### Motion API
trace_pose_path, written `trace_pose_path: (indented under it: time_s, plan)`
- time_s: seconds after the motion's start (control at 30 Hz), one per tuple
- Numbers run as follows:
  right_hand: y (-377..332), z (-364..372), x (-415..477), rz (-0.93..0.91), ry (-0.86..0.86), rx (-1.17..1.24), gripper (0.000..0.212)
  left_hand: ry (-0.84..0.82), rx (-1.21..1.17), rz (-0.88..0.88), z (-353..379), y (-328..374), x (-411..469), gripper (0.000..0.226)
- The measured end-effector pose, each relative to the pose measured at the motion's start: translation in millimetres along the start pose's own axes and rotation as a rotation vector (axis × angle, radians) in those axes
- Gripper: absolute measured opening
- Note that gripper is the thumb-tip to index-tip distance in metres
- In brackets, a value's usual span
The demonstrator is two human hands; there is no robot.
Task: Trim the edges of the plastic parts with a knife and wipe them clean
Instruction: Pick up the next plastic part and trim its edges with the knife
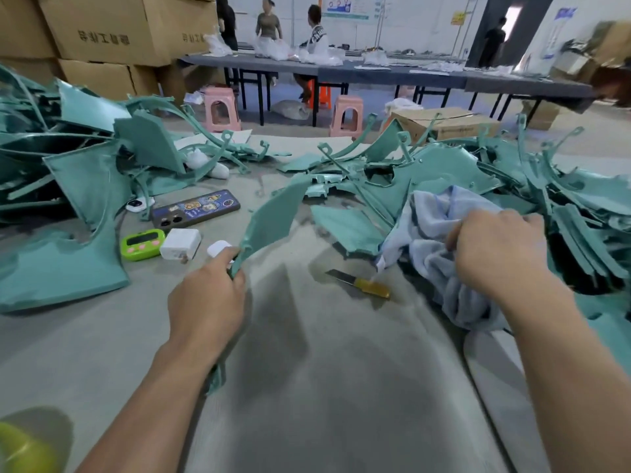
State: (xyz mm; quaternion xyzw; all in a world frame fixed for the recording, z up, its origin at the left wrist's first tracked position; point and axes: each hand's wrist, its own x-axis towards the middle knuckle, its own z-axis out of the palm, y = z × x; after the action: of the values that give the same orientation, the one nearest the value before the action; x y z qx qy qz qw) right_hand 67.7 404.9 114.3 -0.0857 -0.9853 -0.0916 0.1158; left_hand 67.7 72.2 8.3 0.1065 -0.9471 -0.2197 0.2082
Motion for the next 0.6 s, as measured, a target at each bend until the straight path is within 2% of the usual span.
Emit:
trace_pose_path:
  time_s: [0.03,0.07,0.13,0.17,0.23,0.33,0.47,0.53,0.6]
  plan:
    - [-8,-4,-3,-0.058,0.037,-0.048,0.016,0.001,0.028,0.019,0,1,0,0.031]
    - [-19,-6,-8,-0.147,0.055,0.01,0.02,0.001,0.053,0.036,-1,2,0,0.03]
    - [-51,0,-21,-0.275,0.002,0.269,0.022,0.004,0.094,0.052,-2,2,2,0.029]
    - [-67,8,-28,-0.273,-0.071,0.361,0.022,0.003,0.116,0.052,-3,2,2,0.03]
    - [-85,31,-33,-0.204,-0.203,0.374,0.025,-0.012,0.139,0.055,-6,-1,1,0.033]
    - [-80,61,-28,-0.063,-0.173,0.348,0.023,-0.037,0.157,0.072,-12,-8,1,0.034]
    - [-78,73,-21,-0.112,-0.101,0.325,0.007,-0.017,0.22,0.087,-12,-6,1,0.024]
    - [-77,74,-20,-0.133,-0.133,0.335,0.006,0.001,0.121,0.08,-7,0,1,0.024]
    - [-70,76,-20,-0.151,-0.156,0.356,0.015,-0.015,-0.088,0.042,-2,5,1,0.021]
